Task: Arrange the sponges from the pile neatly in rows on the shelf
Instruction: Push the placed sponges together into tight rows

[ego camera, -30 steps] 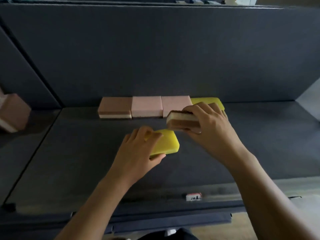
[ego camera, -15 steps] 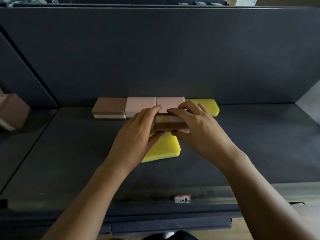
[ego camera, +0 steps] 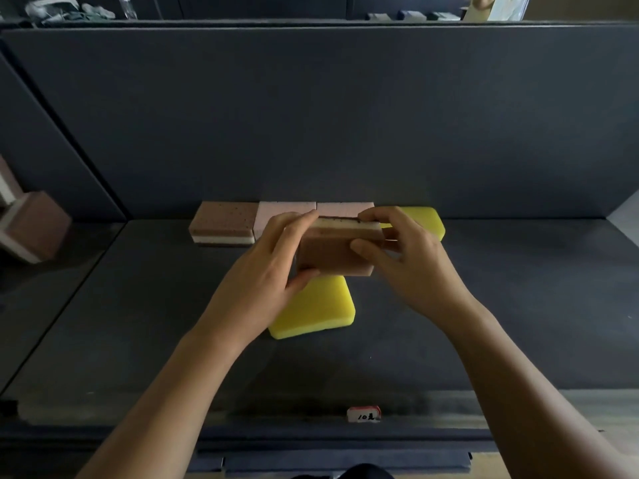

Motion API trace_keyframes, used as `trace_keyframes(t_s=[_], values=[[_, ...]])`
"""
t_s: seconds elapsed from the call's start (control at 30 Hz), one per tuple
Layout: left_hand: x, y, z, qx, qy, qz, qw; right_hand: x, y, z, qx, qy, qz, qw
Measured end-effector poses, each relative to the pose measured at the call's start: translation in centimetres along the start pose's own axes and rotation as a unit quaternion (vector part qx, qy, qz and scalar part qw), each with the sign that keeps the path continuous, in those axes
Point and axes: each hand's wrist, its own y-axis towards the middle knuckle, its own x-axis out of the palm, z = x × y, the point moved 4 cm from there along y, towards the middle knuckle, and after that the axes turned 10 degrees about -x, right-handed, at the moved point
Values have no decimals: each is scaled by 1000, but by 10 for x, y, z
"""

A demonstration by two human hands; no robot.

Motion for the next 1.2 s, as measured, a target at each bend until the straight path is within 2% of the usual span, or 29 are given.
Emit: trace_keyframes(t_s=[0.2, 0.4, 0.57, 0.87, 1.07, 1.2], values=[[3, 6, -3, -14, 17, -13, 1000, -3, 5, 11, 42, 35, 46, 997], [4, 7, -11, -34, 37, -7, 999, 7, 1, 23, 116, 99, -14, 988], [0, 0, -22, -38, 53, -6, 998, 21, 4, 19, 108, 77, -14, 991], [-33, -8, -59, 15, 86, 5, 996, 63, 21, -5, 133, 44, -23, 990], [-68, -16, -101, 1, 72, 19, 997, 108, 37, -35, 108, 36, -34, 993], [-89, -24, -133, -21, 63, 33, 997, 130, 50, -62, 37, -40, -25, 998]])
